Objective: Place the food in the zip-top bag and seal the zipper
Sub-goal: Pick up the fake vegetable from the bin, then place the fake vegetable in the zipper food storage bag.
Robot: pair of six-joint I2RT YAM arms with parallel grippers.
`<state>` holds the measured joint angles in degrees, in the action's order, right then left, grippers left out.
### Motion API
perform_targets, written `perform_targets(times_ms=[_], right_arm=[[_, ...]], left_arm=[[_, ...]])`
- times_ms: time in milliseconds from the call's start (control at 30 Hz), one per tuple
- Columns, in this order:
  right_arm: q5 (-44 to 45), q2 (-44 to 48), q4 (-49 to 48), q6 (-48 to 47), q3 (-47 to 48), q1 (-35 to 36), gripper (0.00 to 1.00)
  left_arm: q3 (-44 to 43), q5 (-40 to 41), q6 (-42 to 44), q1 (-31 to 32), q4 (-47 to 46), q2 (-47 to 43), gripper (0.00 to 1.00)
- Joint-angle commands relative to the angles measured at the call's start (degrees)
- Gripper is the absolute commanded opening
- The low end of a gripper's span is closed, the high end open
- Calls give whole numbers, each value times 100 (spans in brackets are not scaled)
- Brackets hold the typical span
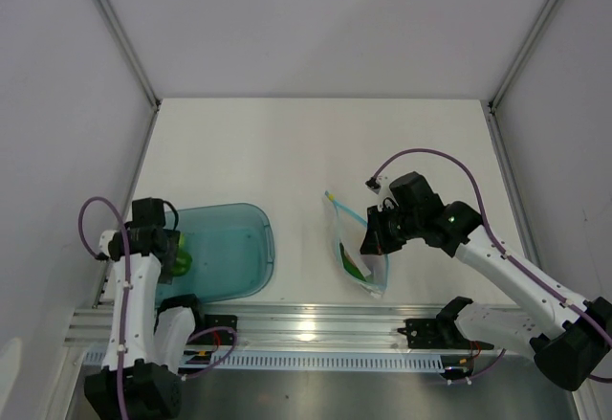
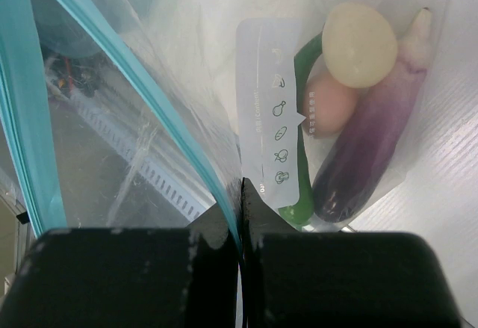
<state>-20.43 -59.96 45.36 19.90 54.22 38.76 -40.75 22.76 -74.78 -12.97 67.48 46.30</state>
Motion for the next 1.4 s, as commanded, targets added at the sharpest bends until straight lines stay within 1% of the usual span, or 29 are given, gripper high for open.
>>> perform_targets(times_ms=[0,100,200,233,267,300,333,400,433,467,500,533,567,600,667,700,767,800,833,900,933,1000,1100,1367], right_arm=[[-23,99,-107,75,28,-9,0],[-23,99,-133,119,19,-18,0],[3,116,-177,137,28,-18,0],[3,117,-177,146,36,-9,0],[21,117,-168,163,62,-18,0],[30,125,-160,172,80,-18,0],[39,125,-151,163,89,-9,0],[82,117,-124,163,142,-9,0],[100,117,-116,172,159,-9,0],[118,108,-107,172,177,-9,0],[144,116,-107,172,194,-9,0],[170,108,-107,189,203,-9,0],[179,116,-115,198,203,-9,0],[188,117,-116,225,212,-9,0],[197,125,-124,251,212,-9,0],[206,125,-116,251,221,-9,0],[232,143,-107,277,230,-9,0],[249,134,-107,278,230,-9,0],[258,134,-107,278,221,-18,0],[285,143,-115,295,212,-9,0],[293,143,-124,321,203,-9,0],[329,143,-133,321,221,-9,0],[364,178,-151,357,230,8,0],[443,213,-80,348,212,0,0]], left_arm=[[-188,-693,464,137,-419,-384,1],[-179,-1254,693,338,-938,-482,1],[-196,-1607,895,795,-1500,-578,1],[-214,-1661,948,1083,-1745,-605,1],[-249,-1713,983,1217,-1895,-631,1],[-284,-1836,992,1584,-2019,-640,1],[-302,-1933,1079,1718,-2377,-658,1],[-319,-2222,1237,2016,-2852,-675,0],[-328,-2502,1325,2349,-3090,-693,1],[-302,-2670,1413,2517,-3623,-702,1],[-284,-2837,1544,2675,-3924,-719,1],[-275,-3117,1755,3008,-4223,-719,1],[-214,-3251,1861,3176,-4556,-771,1],[-127,-3382,1967,3465,-5247,-815,1],[14,-3594,2073,3739,-5849,-895,1],[84,-3664,2151,3984,-6426,-886,1],[94,-3962,2292,4214,-6957,-808,1],[68,-4094,2380,4424,-7168,-642,1],[-20,-4235,2572,4539,-7570,-553,1],[-125,-4569,2749,4855,-7872,-212,0],[-161,-4692,2785,4952,-8256,-96,1],[-205,-4860,2881,5259,-8558,88,1],[-284,-4992,3004,5524,-8936,431,1],[-504,-5194,3058,5981,-9604,1248,1]])
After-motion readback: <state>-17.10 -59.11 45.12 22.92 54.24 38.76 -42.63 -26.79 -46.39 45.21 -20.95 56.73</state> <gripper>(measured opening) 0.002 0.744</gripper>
